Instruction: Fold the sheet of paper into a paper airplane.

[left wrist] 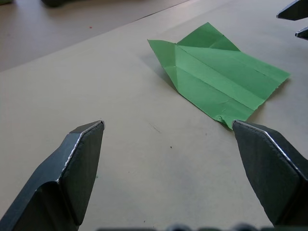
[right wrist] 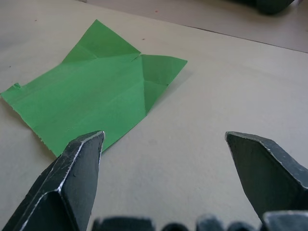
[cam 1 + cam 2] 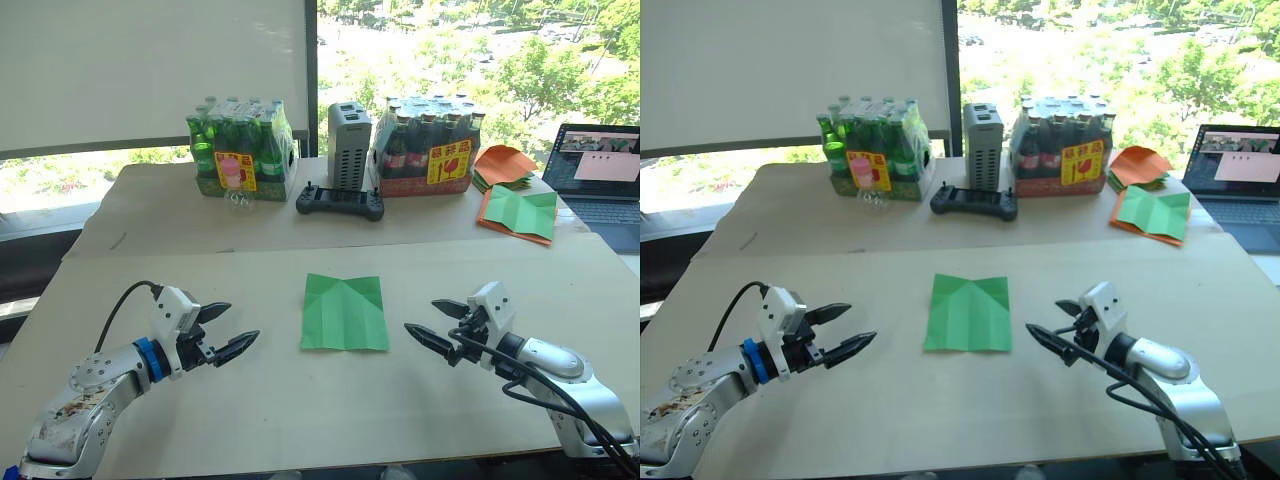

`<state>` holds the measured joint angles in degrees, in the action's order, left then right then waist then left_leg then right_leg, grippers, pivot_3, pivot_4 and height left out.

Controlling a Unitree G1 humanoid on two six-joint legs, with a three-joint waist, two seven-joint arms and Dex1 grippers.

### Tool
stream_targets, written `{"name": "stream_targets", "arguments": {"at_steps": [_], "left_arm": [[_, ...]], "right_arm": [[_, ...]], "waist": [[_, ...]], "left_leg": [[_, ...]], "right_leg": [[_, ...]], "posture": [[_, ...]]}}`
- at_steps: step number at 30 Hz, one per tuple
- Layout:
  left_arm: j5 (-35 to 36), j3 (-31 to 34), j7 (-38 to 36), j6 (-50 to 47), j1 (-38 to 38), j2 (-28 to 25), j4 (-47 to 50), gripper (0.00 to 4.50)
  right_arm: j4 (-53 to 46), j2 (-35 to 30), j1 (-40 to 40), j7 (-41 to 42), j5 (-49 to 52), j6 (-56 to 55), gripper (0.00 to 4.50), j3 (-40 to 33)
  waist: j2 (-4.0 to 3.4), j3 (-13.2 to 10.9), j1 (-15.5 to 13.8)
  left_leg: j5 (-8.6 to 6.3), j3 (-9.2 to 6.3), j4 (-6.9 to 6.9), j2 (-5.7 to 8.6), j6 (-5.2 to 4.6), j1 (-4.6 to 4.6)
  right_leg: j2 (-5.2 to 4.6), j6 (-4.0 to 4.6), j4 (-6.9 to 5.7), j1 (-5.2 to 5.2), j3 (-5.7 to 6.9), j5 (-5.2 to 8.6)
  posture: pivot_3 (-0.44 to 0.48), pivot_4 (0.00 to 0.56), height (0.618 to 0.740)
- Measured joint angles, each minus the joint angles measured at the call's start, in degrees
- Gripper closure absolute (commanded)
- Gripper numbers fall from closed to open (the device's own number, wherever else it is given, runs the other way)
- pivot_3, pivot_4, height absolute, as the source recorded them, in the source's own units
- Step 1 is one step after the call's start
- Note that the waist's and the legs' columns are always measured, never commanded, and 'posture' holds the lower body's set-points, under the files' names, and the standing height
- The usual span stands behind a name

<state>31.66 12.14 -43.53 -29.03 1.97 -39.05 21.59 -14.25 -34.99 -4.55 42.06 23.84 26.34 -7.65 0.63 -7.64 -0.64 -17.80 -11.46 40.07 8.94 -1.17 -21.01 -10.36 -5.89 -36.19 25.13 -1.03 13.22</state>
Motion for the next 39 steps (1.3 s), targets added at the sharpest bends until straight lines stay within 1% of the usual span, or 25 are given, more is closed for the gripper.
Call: {"name": "stream_targets", "arguments": {"at_steps": [6,13,14,16,17,20,22,26,29,32,35,39], "left_arm": [[0.19,0.07,0.93,-1.4,-0.23,0.61,0.09,0.0],[0.66,0.1,0.97,-2.22,-0.23,0.64,0.51,0.0],[1.05,0.1,0.78,-2.29,-0.29,0.74,0.66,0.53],[1.37,-0.3,0.17,-2.29,-1.03,1.02,0.67,1.07],[1.35,-0.98,-0.25,-2.11,-1.77,1.08,0.59,1.45],[0.07,-5.54,-2.86,-0.64,-7.24,2.23,-1.32,2.44],[-2.09,-9.83,-5.09,1.49,-11.91,3.07,-4.75,3.11],[-7.59,-17.39,-8.4,6.92,-21.55,8.02,-16.28,4.44],[-12.49,-21.97,-9.61,11.42,-26.44,11.74,-24.92,4.48],[-16.69,-25.89,-10.24,15.74,-28.83,15.25,-31.48,4.48],[-19.83,-27.77,-10.33,17.88,-29.94,16.84,-35.97,4.48],[-23.5,-29.02,-10.5,20.97,-31.09,16.36,-38.15,4.48]], "right_arm": [[0.13,0.86,-2.02,-0.24,-0.02,0.02,0.05,0.68],[0.1,0.94,-2.1,-1.06,-0.02,0.71,0.05,1.42],[0.04,0.94,-2.1,-1.15,-0.02,0.9,0.0,1.42],[-0.18,0.98,-2.09,-1.36,-0.02,1.49,0.0,1.45],[-0.4,1.05,-2.07,-1.55,-0.02,1.61,0.0,1.47],[-1.61,1.7,-1.73,-2.27,-0.02,1.97,0.0,1.83],[-2.29,2.11,-1.31,-2.65,-0.01,2.08,0.0,2.03],[-2.67,2.35,-0.67,-3.2,-0.04,2.13,0.0,2.41],[-2.83,2.49,-0.33,-3.61,-0.07,2.13,0.0,2.43],[-3.2,2.87,-0.1,-4.01,-0.08,2.12,0.0,2.48],[-3.54,3.01,0.42,-4.51,-0.1,2.12,0.0,2.47],[-4.63,3.02,0.82,-5.07,-0.14,2.13,0.0,2.6]], "waist": [[0.0,0.0,0.02],[0.0,0.0,0.0],[0.0,0.0,0.0],[0.0,0.0,-0.02],[0.0,0.0,-0.07],[0.0,0.0,-0.34],[0.0,0.0,-0.28],[0.02,0.02,-0.09],[0.03,0.03,0.13],[0.04,0.03,0.23],[0.04,0.03,0.23],[0.04,0.04,0.18]], "left_leg": [[0.0,0.0,0.0,-0.01,0.0,0.0],[0.0,0.0,0.01,0.0,0.0,0.0],[0.0,0.0,0.01,0.0,0.0,0.0],[0.0,0.0,0.01,0.0,0.0,0.0],[0.0,0.0,0.03,0.01,0.0,-0.01],[0.0,-0.02,0.14,0.03,0.0,-0.04],[0.0,-0.01,0.17,0.05,0.0,-0.04],[-0.01,-0.01,0.25,0.07,-0.02,-0.07],[-0.02,-0.01,0.27,0.07,-0.04,-0.1],[-0.02,0.0,0.31,0.08,-0.05,-0.12],[-0.02,-0.01,0.35,0.08,-0.06,-0.13],[-0.02,-0.01,0.39,0.09,-0.06,-0.12]], "right_leg": [[0.01,0.0,0.0,0.0,0.0,0.0],[0.0,0.0,0.0,0.0,0.0,0.0],[0.0,0.0,-0.01,0.0,0.0,0.0],[0.0,0.0,-0.01,0.0,0.0,0.0],[-0.01,0.0,-0.01,-0.01,0.0,0.0],[-0.03,0.0,-0.01,-0.05,0.04,-0.01],[-0.04,-0.02,-0.01,-0.06,0.03,-0.01],[-0.07,-0.05,-0.02,-0.08,0.04,-0.05],[-0.07,-0.07,-0.02,-0.06,0.05,-0.06],[-0.08,-0.09,-0.02,-0.06,0.05,-0.07],[-0.08,-0.09,-0.03,-0.05,0.05,-0.08],[-0.08,-0.11,-0.06,-0.07,0.03,-0.08]], "posture": [[0.0,0.15,0.728],[0.0,0.15,0.728],[0.0,0.15,0.728],[0.0,0.15,0.728],[0.0,0.15,0.728],[0.0,0.15,0.728],[0.0,0.15,0.728],[0.0,0.15,0.728],[0.0,0.15,0.728],[0.0,0.15,0.728],[0.0,0.15,0.728],[0.0,0.15,0.728]]}}
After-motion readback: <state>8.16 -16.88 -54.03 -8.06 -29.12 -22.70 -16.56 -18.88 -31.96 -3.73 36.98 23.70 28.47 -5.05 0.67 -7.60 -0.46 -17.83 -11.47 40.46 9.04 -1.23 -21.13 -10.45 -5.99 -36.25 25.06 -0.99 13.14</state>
